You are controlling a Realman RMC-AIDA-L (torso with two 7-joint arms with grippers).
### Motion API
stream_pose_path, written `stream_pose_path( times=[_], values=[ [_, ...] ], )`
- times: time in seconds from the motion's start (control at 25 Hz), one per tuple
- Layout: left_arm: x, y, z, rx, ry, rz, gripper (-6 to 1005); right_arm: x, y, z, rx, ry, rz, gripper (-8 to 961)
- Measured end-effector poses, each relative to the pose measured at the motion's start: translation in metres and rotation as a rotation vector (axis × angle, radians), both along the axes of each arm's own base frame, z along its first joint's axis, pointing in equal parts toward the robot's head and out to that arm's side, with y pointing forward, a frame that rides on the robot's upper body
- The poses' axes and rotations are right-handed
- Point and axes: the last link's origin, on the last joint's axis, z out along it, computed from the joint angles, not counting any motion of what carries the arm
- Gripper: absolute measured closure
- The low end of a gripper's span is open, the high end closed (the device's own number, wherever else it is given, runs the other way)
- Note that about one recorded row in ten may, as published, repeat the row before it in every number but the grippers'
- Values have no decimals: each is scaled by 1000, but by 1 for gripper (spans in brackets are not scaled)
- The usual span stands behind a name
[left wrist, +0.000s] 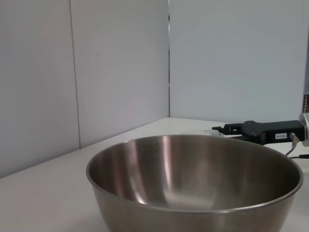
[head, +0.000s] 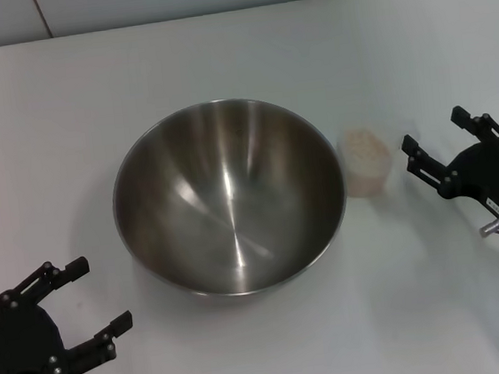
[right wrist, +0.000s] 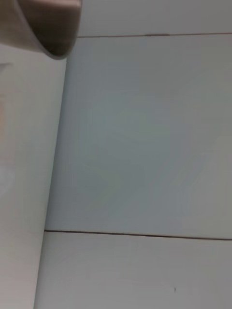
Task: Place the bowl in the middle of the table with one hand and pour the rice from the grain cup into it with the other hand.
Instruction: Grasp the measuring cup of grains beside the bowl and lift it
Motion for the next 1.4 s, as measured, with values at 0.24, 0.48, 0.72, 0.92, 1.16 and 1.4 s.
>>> stream_pose_path(
  times=[0.24,0.48,0.72,0.92,1.16,1.4],
  values=[
    [0,0,0,-2,0,0,140,-2,7,1,7,0,2,141],
    [1,0,-1,-2,-1,-2,140,-4,12,2,13,-3,2,142],
    [1,1,-1,-2,-1,-3,140,-5,14,1,10,-4,3,144],
    [1,1,-1,-3,-1,-5,140,-5,14,0,3,-5,-3,225],
    [2,2,-1,-5,-1,-7,140,-6,14,-1,2,-3,-3,544],
    [2,2,-1,-5,-1,-7,140,-6,14,-1,2,-3,-3,675]
  ],
)
